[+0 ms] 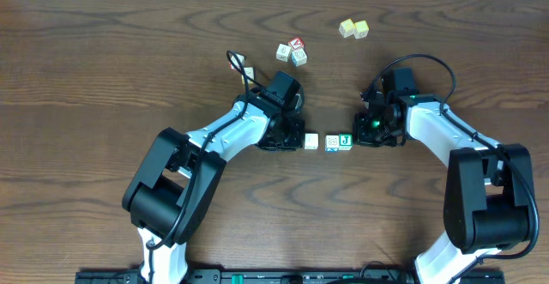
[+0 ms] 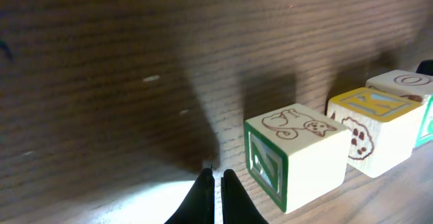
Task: Lift 3 blocks
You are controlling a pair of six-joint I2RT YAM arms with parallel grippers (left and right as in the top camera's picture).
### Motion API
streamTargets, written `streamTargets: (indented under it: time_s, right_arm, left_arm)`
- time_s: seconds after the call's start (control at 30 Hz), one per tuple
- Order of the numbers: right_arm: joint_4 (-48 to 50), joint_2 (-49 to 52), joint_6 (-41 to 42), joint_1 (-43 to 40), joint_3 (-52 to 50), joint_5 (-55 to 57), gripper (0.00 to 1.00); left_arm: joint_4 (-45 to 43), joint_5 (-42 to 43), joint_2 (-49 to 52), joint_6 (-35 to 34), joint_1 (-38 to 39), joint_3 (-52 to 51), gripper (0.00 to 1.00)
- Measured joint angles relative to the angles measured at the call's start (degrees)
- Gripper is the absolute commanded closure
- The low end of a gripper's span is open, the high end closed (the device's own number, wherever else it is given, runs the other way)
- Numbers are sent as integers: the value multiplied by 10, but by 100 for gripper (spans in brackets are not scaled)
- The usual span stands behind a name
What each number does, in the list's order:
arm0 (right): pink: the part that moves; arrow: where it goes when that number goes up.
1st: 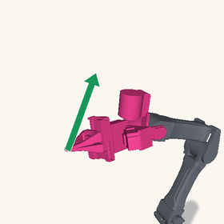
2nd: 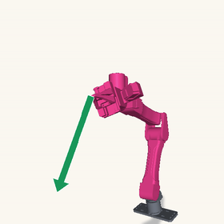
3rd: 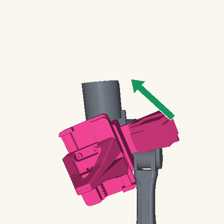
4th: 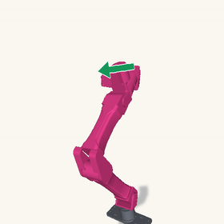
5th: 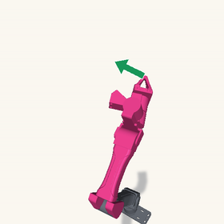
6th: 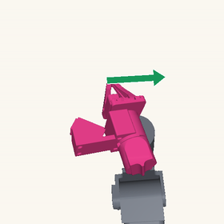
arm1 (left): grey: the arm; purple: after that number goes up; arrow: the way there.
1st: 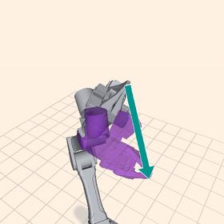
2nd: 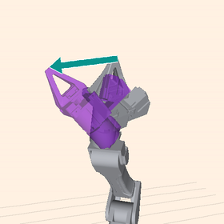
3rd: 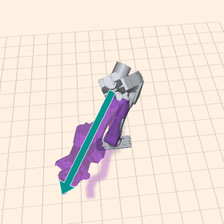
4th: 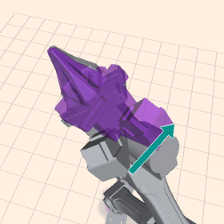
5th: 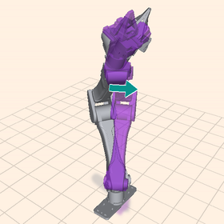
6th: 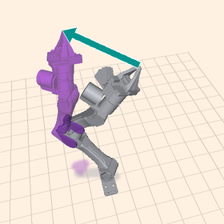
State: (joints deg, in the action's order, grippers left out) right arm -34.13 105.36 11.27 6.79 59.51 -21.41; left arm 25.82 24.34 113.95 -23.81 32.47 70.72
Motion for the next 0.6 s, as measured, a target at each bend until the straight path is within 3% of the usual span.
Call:
streamTargets:
  time_s: [0.6]
  right_arm:
    - [-5,0,-19,0,0,-20,99]
  left_arm:
    - [-17,42,0,2,0,0,93]
